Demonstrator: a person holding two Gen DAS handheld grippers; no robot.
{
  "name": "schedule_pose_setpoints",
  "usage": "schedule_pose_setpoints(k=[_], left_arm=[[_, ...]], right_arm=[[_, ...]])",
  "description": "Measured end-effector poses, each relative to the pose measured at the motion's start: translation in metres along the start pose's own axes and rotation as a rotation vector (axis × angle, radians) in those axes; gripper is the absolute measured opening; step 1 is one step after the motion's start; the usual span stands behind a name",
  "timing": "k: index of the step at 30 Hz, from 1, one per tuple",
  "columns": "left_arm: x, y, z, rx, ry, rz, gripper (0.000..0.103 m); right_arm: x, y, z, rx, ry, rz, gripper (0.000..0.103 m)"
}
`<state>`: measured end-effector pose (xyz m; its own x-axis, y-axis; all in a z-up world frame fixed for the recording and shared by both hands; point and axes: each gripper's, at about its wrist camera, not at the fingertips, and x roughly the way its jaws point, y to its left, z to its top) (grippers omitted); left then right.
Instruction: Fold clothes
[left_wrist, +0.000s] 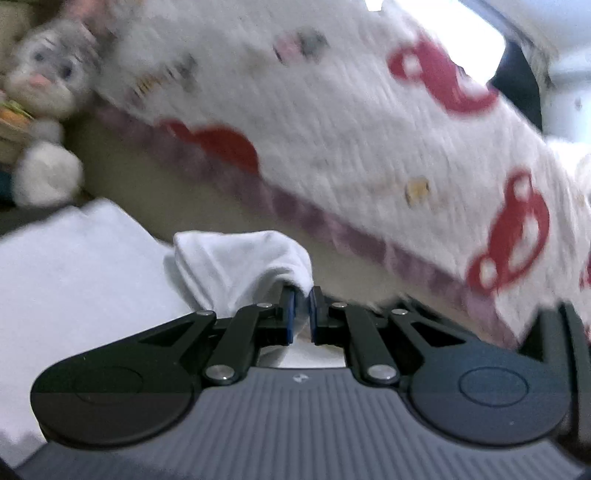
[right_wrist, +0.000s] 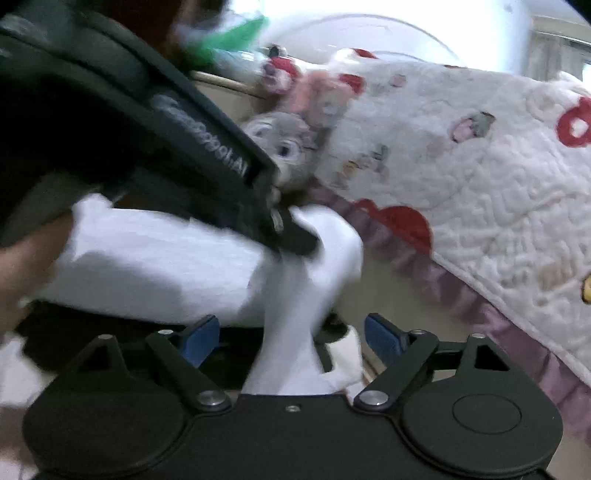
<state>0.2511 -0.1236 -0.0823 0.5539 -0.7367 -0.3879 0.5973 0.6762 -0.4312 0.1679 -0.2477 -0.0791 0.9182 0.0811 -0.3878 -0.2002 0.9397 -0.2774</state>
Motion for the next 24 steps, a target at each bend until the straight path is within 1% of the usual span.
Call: schedule_pose_setpoints(k=[1,2,3,4,5,6,7,9,11,12,13,14,15,16,17,18,19,22,23,24], left_arm=[[0.007,-0.004,-0.003,0.026,0.036,0.025,0.010],[0.012,-0.007,-0.004,0.044,0.057,0.045,0.012],[0.016,-0.010,-0.006,0.059,0.072,0.063,0.012],[0.019,-0.011,-0.007,0.067,0.092,0.082,0.014],[0.022,-0.012,-0.008,0.070,0.113,0.101,0.021],[0.026,-0.013,-0.010,0.079,0.131,0.118,0.024],[0.029,-0.014,-0.012,0.091,0.148,0.134,0.026],[0.039,-0.013,-0.016,0.109,0.177,0.164,0.026],[0.045,-0.015,-0.024,0.148,0.201,0.209,0.027],[0.048,-0.017,-0.028,0.171,0.212,0.229,0.029],[0.053,-0.020,-0.033,0.196,0.219,0.239,0.033],[0.058,-0.023,-0.039,0.221,0.224,0.244,0.035],[0.063,-0.025,-0.044,0.246,0.229,0.248,0.036],[0.069,-0.027,-0.050,0.258,0.238,0.246,0.038],[0.074,-0.028,-0.057,0.264,0.250,0.240,0.039],[0.080,-0.029,-0.062,0.266,0.264,0.234,0.039],[0.085,-0.030,-0.066,0.266,0.280,0.227,0.039],[0.091,-0.036,-0.072,0.275,0.302,0.214,0.039],[0.090,-0.038,-0.072,0.285,0.296,0.210,0.039],[0.089,-0.041,-0.072,0.294,0.291,0.206,0.039]], right_arm=[[0.009,-0.008,-0.005,0.086,0.001,0.006,0.051],[0.015,-0.020,-0.013,0.207,0.027,0.014,0.039],[0.019,-0.034,-0.022,0.338,0.060,0.021,0.019],[0.021,-0.049,-0.035,0.466,0.089,0.005,0.012],[0.020,-0.061,-0.051,0.556,0.110,-0.037,0.012],[0.018,-0.072,-0.067,0.636,0.130,-0.084,0.012],[0.016,-0.079,-0.084,0.686,0.165,-0.117,0.012],[0.010,-0.093,-0.116,0.769,0.245,-0.174,0.012],[0.003,-0.103,-0.142,0.848,0.323,-0.215,0.012],[-0.001,-0.107,-0.155,0.886,0.362,-0.235,0.012],[-0.005,-0.112,-0.167,0.925,0.401,-0.254,0.012],[-0.009,-0.117,-0.180,0.963,0.440,-0.273,0.012],[-0.015,-0.119,-0.185,0.981,0.452,-0.284,0.013],[-0.022,-0.119,-0.188,0.992,0.456,-0.292,0.020],[-0.026,-0.119,-0.185,0.968,0.474,-0.310,0.030],[-0.031,-0.118,-0.178,0.917,0.479,-0.339,0.044],[-0.037,-0.115,-0.171,0.862,0.477,-0.370,0.045],[-0.054,-0.107,-0.156,0.660,0.425,-0.398,0.045],[-0.057,-0.104,-0.151,0.593,0.394,-0.382,0.046],[-0.054,-0.104,-0.148,0.533,0.372,-0.345,0.052]])
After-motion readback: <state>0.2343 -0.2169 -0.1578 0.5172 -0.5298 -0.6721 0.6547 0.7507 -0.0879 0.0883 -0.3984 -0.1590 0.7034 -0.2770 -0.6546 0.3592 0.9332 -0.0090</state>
